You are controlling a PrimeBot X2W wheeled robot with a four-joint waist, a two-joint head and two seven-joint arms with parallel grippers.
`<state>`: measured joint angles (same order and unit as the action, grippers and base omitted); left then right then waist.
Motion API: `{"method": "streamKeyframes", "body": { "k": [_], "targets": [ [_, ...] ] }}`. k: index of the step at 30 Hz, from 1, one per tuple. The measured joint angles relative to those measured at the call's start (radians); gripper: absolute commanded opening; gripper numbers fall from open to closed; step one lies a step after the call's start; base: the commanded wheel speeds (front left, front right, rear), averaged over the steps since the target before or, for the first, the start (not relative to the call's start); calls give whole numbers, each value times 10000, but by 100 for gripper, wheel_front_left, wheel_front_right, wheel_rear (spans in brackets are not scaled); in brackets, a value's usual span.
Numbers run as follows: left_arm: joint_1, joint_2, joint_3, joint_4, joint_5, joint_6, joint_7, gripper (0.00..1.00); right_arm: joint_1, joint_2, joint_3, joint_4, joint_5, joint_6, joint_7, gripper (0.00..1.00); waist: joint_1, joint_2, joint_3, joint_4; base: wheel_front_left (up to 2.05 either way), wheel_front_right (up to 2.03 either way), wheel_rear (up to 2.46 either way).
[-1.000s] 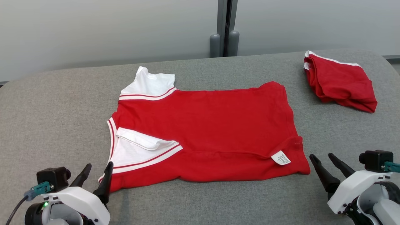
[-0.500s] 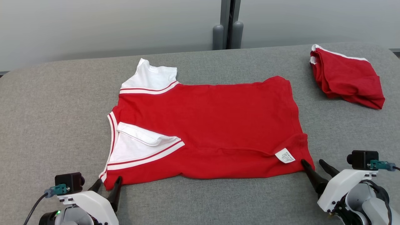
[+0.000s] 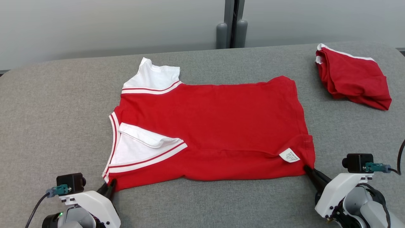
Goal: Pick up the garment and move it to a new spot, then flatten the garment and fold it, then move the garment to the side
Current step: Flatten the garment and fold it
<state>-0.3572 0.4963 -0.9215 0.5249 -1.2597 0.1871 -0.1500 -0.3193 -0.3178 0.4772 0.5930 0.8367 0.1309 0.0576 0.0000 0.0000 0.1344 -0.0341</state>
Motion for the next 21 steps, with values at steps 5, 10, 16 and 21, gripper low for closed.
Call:
{"method": "streamKeyframes", "body": {
  "k": [5,10,16,21],
  "targets": [
    [-18,-61,2,165,-25,-199,2,0,0,-56,69,-8,54,0,-100,0,0,0,-64,24,0,0,0],
    [20,86,65,-61,-92,-276,-40,0,27,-169,69,-119,244,0,-186,0,0,0,-239,43,0,0,0],
    [781,721,127,-1231,-307,-15,-38,0,709,-483,119,-616,660,0,-54,0,0,0,-546,89,0,0,0],
    [1455,1427,173,-2552,-407,512,0,0,1463,-1030,-105,-1315,915,2,146,0,0,0,-674,186,0,0,0]
  ]
}}
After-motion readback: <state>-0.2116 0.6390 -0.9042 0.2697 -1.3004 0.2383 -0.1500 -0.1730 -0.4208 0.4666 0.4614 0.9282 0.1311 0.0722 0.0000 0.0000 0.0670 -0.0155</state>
